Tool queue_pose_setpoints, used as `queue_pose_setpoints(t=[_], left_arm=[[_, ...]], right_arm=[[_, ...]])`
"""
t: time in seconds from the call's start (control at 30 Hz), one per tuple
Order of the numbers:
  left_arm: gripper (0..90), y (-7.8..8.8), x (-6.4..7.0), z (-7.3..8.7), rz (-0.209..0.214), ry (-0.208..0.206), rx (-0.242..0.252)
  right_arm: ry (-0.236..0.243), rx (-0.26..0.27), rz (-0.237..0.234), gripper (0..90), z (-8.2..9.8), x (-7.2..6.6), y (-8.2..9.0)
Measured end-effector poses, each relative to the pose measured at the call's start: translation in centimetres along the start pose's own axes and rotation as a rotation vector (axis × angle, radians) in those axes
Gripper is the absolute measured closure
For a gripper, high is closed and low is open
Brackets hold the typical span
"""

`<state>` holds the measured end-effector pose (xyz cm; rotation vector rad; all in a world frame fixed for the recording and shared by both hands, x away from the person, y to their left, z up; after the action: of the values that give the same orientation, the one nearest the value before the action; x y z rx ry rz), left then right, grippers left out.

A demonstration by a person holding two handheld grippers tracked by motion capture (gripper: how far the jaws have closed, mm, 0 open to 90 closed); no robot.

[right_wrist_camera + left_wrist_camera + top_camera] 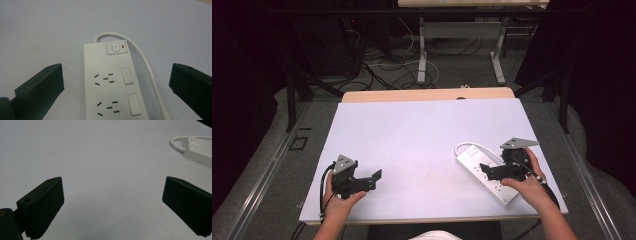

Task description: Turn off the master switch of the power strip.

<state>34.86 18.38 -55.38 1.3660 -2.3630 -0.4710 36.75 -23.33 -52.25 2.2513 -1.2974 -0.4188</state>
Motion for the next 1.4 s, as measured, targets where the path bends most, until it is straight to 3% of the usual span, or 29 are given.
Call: queue_pose_setpoints(t=[0.63,1.07,1.4], left_arm=[[3.8,0.0,0.0,0.0,-0.007,0.011,0.006],[3.8,0.0,-0.2,0.0,-0.014,0.012,0.007],[3.8,0.0,-0.2,0.0,-0.015,0.013,0.008]], right_arm=[[-0.060,-0.024,0.026,0.0,3.3,1.9,1.7],[-0.109,0.000,0.050,0.0,5.0,3.6,2.5],[-0.153,0.025,0.105,0.0,6.3,5.6,2.9]])
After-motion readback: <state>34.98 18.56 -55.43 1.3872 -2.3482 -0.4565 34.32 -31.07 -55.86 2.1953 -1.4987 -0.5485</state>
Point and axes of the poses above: each handheld gripper's, and its own axes: y roughly backward along the jaws, z roughly out of its underside, x roughly to its right, the point moved 7 cm from there along -y, roughly forward along the jaws, and after that the axes turned 6 degrees about x, right-handed, at the moved point
